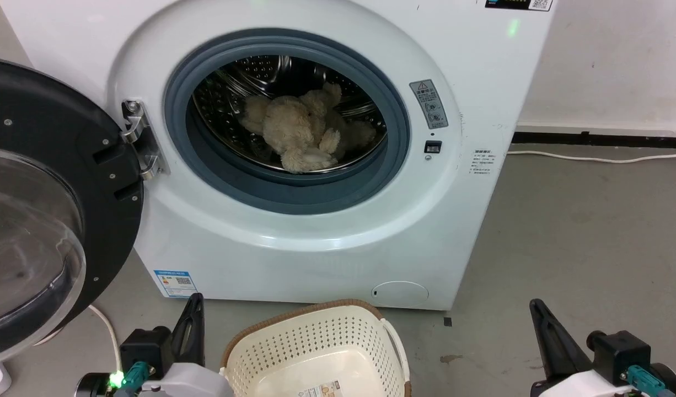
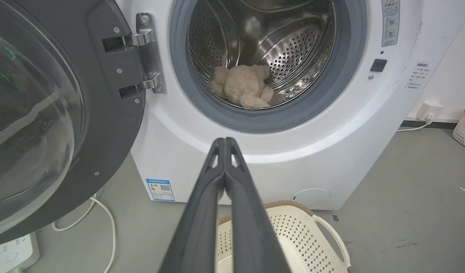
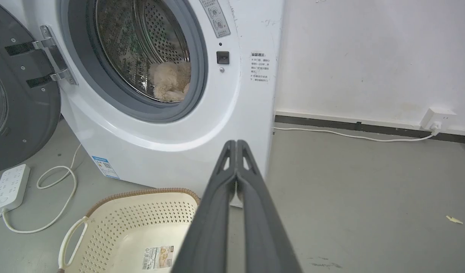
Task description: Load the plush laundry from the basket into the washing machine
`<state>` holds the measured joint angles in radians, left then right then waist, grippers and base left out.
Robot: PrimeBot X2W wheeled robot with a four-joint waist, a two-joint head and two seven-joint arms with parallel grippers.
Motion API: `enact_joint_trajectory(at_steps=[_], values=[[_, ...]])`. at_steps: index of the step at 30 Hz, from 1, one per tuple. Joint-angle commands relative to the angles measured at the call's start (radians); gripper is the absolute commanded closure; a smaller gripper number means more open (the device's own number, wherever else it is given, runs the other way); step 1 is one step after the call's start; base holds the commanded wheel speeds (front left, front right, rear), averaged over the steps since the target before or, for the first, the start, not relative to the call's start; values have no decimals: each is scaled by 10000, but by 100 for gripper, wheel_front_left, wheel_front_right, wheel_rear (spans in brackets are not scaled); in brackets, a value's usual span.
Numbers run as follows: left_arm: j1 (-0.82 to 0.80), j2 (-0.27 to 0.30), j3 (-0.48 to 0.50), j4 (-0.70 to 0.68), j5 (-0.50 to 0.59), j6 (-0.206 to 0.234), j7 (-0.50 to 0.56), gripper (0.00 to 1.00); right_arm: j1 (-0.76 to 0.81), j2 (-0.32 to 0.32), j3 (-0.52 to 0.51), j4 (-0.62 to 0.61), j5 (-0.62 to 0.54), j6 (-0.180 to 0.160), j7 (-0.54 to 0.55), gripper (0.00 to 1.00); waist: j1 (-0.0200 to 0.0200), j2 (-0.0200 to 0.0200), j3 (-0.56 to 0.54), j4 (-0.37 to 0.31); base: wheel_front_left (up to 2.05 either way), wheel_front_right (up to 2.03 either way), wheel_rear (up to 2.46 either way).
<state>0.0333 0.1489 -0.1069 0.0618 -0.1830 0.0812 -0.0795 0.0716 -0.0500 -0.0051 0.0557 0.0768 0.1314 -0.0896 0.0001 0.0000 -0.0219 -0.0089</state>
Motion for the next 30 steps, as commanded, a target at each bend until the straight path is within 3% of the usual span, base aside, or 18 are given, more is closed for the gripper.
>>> enact_joint_trajectory(at_steps=[1,30], values=[[-169,-48,84,-84,119,-66,47,100,-171,-1,12,-85,-97,-4,36,100,-1,0,4,2,0,0,0],[-263,-588,650,-391,1103,-495,477,100,-484,-2,34,-356,-483,-6,531,100,-1,0,127,52,0,0,0]])
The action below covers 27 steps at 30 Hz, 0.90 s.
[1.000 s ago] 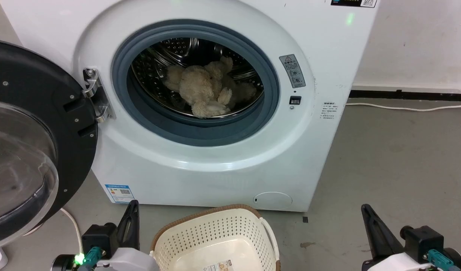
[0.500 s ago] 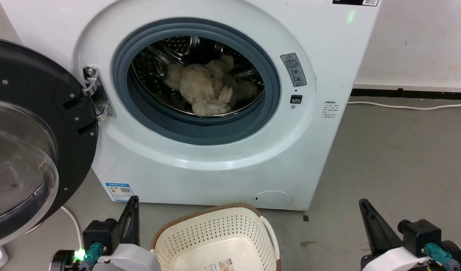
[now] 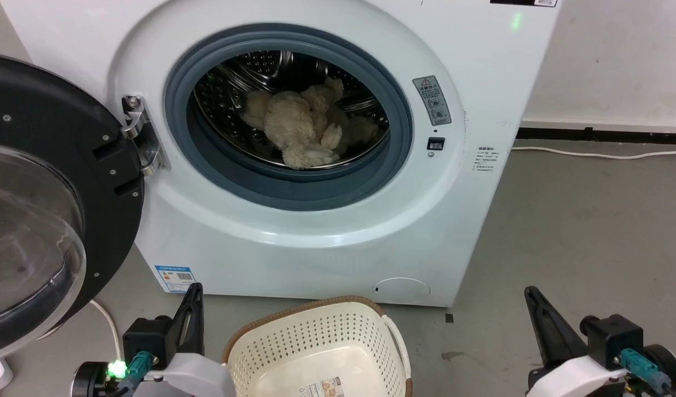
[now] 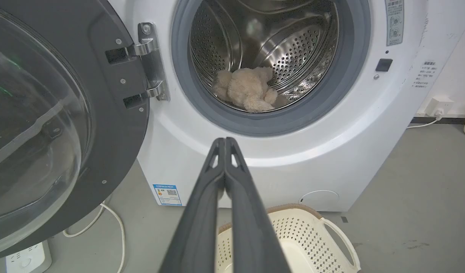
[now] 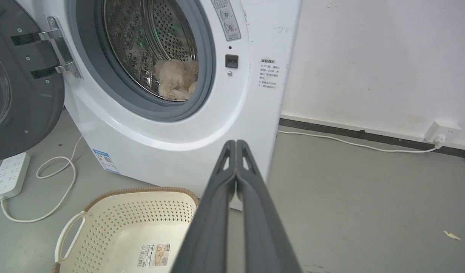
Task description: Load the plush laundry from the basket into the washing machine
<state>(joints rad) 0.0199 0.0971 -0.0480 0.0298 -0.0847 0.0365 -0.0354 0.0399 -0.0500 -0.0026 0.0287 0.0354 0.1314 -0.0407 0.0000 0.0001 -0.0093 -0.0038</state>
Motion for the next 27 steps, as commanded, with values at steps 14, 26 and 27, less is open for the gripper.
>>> enact_joint_trajectory(at_steps=[14,26,27], values=[[-171,-312,315,-209,560,-240,229,100,-308,-2,19,-208,-241,-7,263,100,0,-1,57,23,0,0,0],[-199,-469,480,-298,847,-365,354,100,-399,-2,26,-287,-354,-7,407,100,0,-1,93,38,0,0,0],[-199,-469,480,-298,847,-365,354,100,-399,-2,26,-287,-354,-7,407,100,0,-1,93,38,0,0,0]])
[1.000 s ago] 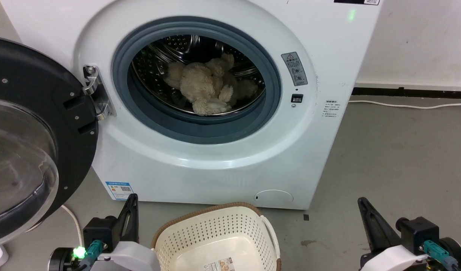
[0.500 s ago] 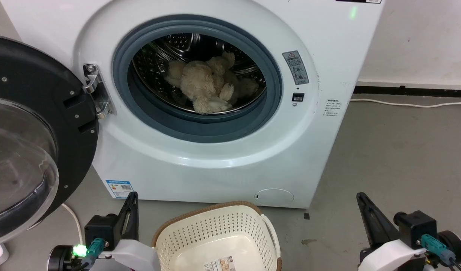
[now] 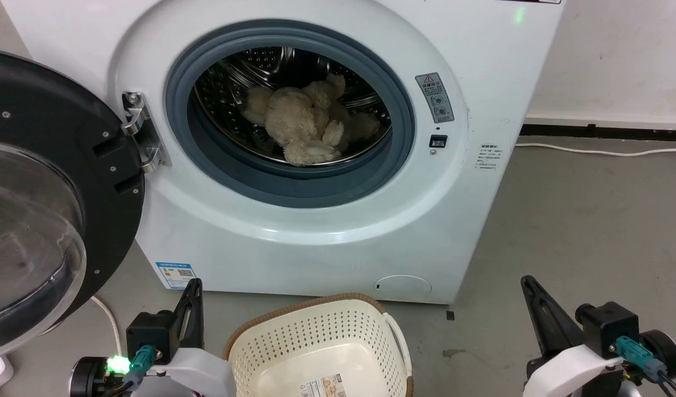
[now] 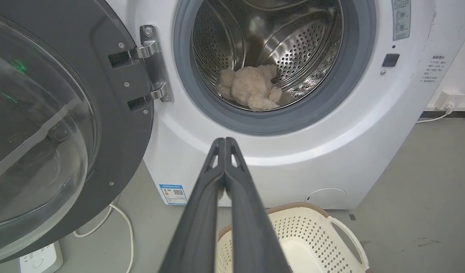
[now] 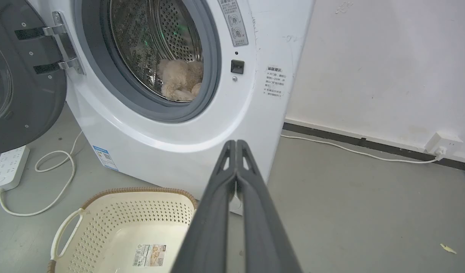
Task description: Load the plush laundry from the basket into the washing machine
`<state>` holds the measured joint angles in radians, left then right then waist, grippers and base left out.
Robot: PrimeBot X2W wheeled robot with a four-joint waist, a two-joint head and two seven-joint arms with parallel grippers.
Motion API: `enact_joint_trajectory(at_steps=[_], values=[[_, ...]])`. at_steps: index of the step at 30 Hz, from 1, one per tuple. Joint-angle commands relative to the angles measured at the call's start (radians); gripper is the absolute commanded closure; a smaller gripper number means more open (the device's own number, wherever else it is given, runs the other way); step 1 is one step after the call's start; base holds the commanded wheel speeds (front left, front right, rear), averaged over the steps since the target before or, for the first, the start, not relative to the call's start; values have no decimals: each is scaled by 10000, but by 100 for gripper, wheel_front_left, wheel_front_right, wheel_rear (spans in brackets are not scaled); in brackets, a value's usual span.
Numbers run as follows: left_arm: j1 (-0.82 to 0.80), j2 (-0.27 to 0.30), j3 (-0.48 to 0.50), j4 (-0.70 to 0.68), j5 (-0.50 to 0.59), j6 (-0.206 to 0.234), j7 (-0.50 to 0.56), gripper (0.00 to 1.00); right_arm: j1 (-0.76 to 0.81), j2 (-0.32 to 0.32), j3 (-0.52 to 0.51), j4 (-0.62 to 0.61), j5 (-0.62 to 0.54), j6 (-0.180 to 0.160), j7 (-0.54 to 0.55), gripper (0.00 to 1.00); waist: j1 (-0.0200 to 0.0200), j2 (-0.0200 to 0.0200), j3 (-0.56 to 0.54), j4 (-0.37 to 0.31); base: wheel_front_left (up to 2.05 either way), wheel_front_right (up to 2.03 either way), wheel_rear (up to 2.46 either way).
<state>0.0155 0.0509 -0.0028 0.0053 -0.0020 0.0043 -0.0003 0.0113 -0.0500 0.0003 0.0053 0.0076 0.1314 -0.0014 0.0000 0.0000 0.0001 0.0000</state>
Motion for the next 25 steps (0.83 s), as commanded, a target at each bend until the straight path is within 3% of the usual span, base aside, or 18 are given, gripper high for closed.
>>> enact_joint_trajectory(at_steps=[1,25], values=[[-155,-7,28,-53,20,-43,3,100,-113,-2,-3,-53,-76,-7,14,100,0,0,-1,0,0,0,0],[-155,-7,28,-53,20,-43,3,100,-113,-2,-3,-53,-76,-7,14,100,0,0,-1,0,0,0,0]])
